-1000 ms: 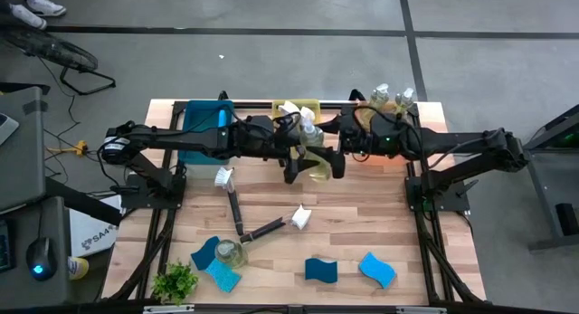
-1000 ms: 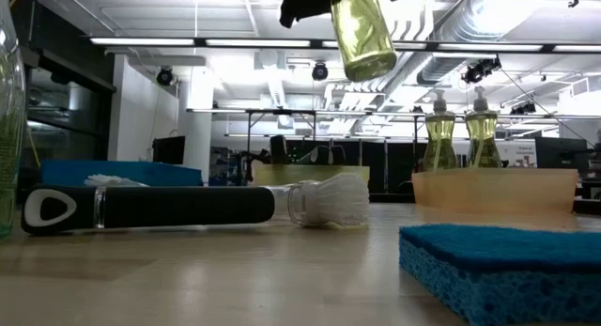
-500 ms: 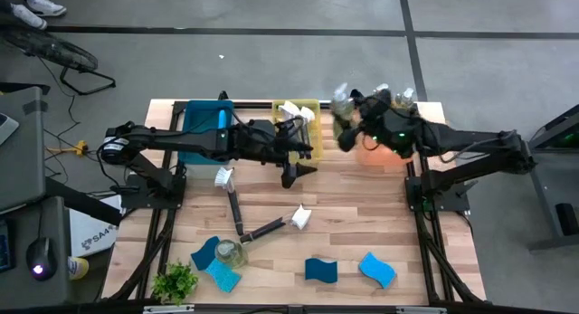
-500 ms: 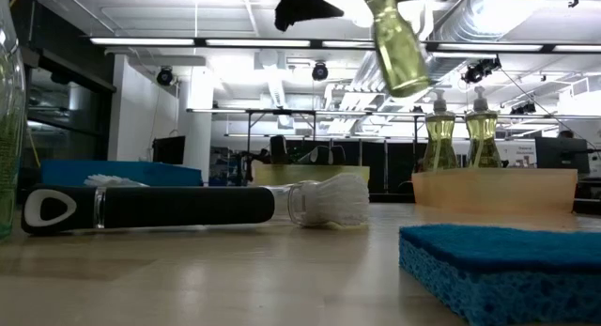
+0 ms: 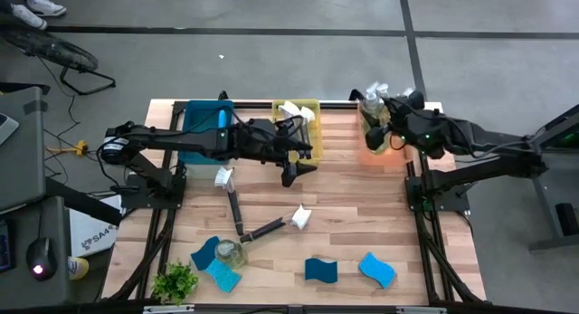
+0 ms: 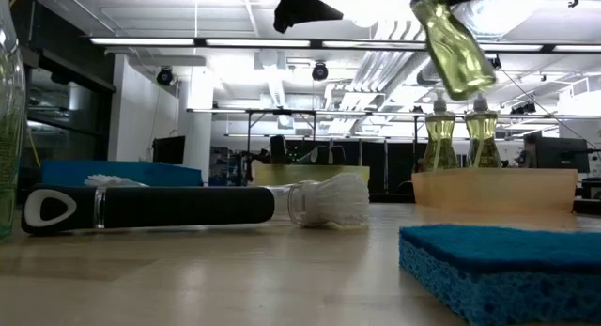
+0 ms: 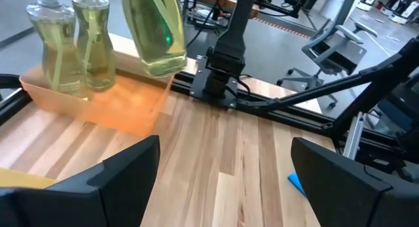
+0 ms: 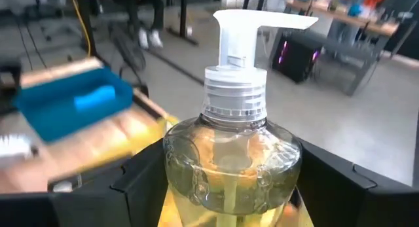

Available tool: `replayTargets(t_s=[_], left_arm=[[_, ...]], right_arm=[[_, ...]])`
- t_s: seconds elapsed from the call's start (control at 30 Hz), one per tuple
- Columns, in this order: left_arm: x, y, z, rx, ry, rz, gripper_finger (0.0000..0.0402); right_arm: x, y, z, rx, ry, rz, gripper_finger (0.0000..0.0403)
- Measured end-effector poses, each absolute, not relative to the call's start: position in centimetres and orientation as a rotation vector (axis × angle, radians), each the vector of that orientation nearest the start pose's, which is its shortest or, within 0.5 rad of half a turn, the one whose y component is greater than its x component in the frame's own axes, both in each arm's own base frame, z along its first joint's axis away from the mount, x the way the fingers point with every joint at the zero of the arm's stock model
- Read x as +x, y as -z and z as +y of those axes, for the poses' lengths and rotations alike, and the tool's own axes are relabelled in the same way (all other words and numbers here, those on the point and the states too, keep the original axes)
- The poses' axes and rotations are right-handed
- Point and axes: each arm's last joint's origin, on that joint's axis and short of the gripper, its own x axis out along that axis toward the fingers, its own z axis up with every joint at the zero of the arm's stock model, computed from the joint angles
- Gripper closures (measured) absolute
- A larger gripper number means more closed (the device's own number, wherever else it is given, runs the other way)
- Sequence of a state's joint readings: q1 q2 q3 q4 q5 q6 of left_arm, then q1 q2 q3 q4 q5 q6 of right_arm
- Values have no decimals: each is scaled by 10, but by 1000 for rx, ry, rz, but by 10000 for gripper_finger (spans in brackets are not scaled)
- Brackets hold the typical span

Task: Pick & Place Kitchen Sink Supplies
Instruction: Put the green dishwashing liquid dispenser into the orange bin

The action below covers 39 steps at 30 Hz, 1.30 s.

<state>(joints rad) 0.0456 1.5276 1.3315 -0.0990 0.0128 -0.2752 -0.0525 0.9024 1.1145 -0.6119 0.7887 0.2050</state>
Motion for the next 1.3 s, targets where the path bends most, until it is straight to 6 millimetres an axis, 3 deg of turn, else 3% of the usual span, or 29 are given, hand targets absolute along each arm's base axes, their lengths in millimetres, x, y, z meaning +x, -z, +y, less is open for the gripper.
replayTargets(t_s=[0.27, 0.4, 0.73, 1.1, 1.3], left_arm=[[353, -350, 16, -285, -73, 289, 63], [353, -350, 16, -285, -73, 290, 63], [353, -350, 16, -292, -75, 290, 64], [353, -350, 16, -312, -74, 291, 65], [353, -350, 16, -327, -76, 291, 65]], right_arm=[[154, -371, -25, 69, 846, 442, 127], [150, -366, -24, 69, 938, 453, 127], [138, -311, -18, 161, 1157, 260, 127], [146, -280, -19, 84, 1315, 105, 127], [143, -279, -26, 48, 1405, 99, 128]])
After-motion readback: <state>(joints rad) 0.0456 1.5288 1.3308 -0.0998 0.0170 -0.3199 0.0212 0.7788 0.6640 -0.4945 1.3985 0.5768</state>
